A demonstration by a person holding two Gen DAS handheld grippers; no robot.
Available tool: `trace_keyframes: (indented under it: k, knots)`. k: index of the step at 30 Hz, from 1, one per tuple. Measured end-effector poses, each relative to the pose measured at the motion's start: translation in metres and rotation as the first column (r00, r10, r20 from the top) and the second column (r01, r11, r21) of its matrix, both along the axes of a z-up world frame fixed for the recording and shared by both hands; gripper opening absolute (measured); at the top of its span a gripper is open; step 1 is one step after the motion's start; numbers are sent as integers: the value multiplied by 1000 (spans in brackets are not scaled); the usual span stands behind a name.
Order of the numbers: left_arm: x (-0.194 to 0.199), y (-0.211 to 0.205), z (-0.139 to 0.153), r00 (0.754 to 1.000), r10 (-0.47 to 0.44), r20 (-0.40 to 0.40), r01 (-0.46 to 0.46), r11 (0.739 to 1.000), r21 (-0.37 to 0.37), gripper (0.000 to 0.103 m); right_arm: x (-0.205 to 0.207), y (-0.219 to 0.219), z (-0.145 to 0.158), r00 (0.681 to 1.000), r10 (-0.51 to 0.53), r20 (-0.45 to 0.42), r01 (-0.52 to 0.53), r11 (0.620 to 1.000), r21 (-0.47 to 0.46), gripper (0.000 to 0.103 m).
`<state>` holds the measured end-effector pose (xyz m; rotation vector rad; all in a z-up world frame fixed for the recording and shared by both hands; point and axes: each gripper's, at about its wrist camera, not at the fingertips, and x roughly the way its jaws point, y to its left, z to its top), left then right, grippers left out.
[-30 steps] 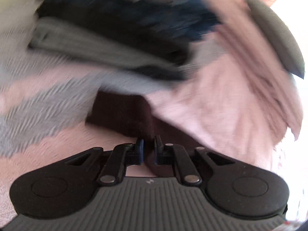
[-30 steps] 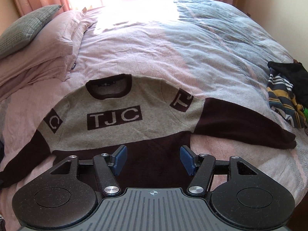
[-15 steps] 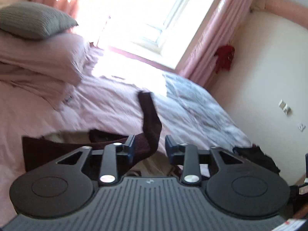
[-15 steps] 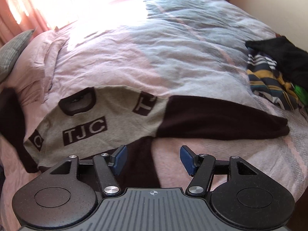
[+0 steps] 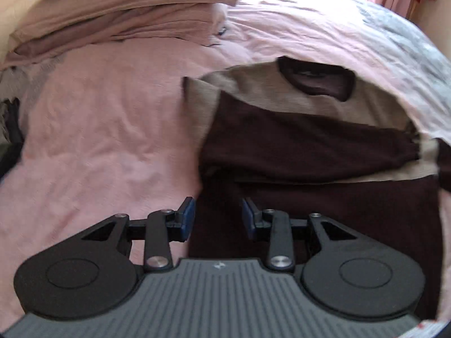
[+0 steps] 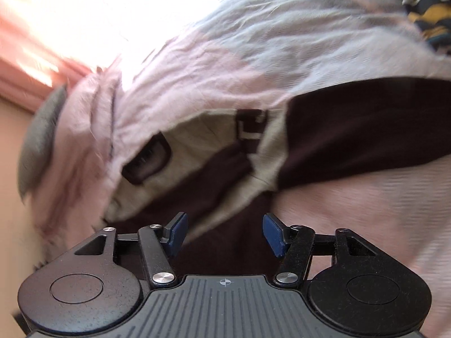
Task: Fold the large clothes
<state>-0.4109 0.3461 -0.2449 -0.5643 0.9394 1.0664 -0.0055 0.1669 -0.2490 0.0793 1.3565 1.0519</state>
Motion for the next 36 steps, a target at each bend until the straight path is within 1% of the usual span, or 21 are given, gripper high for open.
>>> trace_keyframes:
  k: [1, 2, 5, 9, 10, 11, 12, 14, 16, 18, 21, 22, 23, 25, 27, 28, 29, 30, 32, 34, 36]
  knots:
    - [-2, 4, -2, 999, -12, -30, 13, 1000, 17, 33, 3, 7, -7, 1000, -14, -23, 15, 999, 38, 41]
    - [1, 9, -5, 998, -29, -58, 31, 999, 29, 33, 4, 15, -14, 999, -25, -34, 27, 998, 62, 37]
    - [8, 17, -17, 985, -112, -134, 120, 991, 60, 34, 7, 42, -38, 997, -59, -47, 62, 997, 49, 37]
    - [23, 20, -34, 947, -231, -222, 254, 964, 82, 35, 12, 62, -74, 989, -124, -76, 122, 992, -35, 37]
    - [25, 20, -37, 939, -251, -234, 277, 957, 86, 35, 13, 65, -81, 987, -135, -86, 131, 990, -49, 30]
    - [27, 21, -40, 935, -264, -239, 290, 953, 84, 33, 12, 66, -87, 986, -137, -93, 133, 990, -49, 0]
    - [28, 24, -42, 933, -269, -238, 293, 954, 70, 19, 11, 67, -88, 990, -130, -62, 127, 990, -60, 0]
    - [28, 32, -45, 944, -240, -226, 255, 966, 40, 10, 2, 61, -76, 993, -113, 36, 114, 992, -50, 0]
    - [24, 40, -46, 957, -201, -209, 210, 978, 20, 10, -7, 46, -64, 987, -133, 88, 139, 989, -57, 0]
    - [22, 45, -48, 960, -181, -213, 185, 983, 1, 10, -9, 29, -66, 980, -167, 106, 177, 980, -94, 0]
    - [21, 48, -44, 965, -166, -203, 164, 986, -24, 12, -2, 19, -74, 991, -129, 46, 134, 983, -122, 2]
    - [20, 47, -40, 969, -155, -194, 154, 988, -22, 12, 4, 13, -70, 991, -134, 26, 136, 985, -109, 7]
    - [18, 46, -37, 973, -142, -183, 139, 990, -25, 13, 12, 4, -64, 989, -149, 10, 149, 986, -72, 15]
    - [13, 44, -32, 983, -95, -155, 89, 995, -49, 17, 30, -23, -53, 972, -233, 23, 234, 971, -56, 21]
    - [6, 43, -28, 992, -42, -119, 32, 996, -84, 17, 54, -57, -54, 934, -358, 20, 358, 931, -75, 22]
    - [3, 42, -26, 995, -16, -102, 6, 995, -99, 17, 68, -80, -57, 897, -442, 5, 440, 894, -86, 22]
    - [1, 41, -24, 996, 4, -90, -14, 994, -110, 18, 82, -101, -61, 855, -518, -15, 515, 852, -90, 23]
    - [-1, 39, -21, 997, 22, -76, -31, 993, -118, 18, 96, -124, -65, 800, -598, -47, 594, 801, -79, 24]
    - [-4, 37, -17, 997, 50, -53, -56, 990, -130, 22, 117, -162, -71, 690, -719, -80, 717, 695, -60, 40]
    - [-6, 36, -15, 997, 69, -41, -74, 987, -142, 22, 133, -192, -74, 584, -807, -82, 808, 588, -37, 40]
    - [-6, 35, -15, 996, 77, -32, -81, 985, -153, 22, 145, -209, -81, 519, -849, -100, 852, 524, -22, 40]
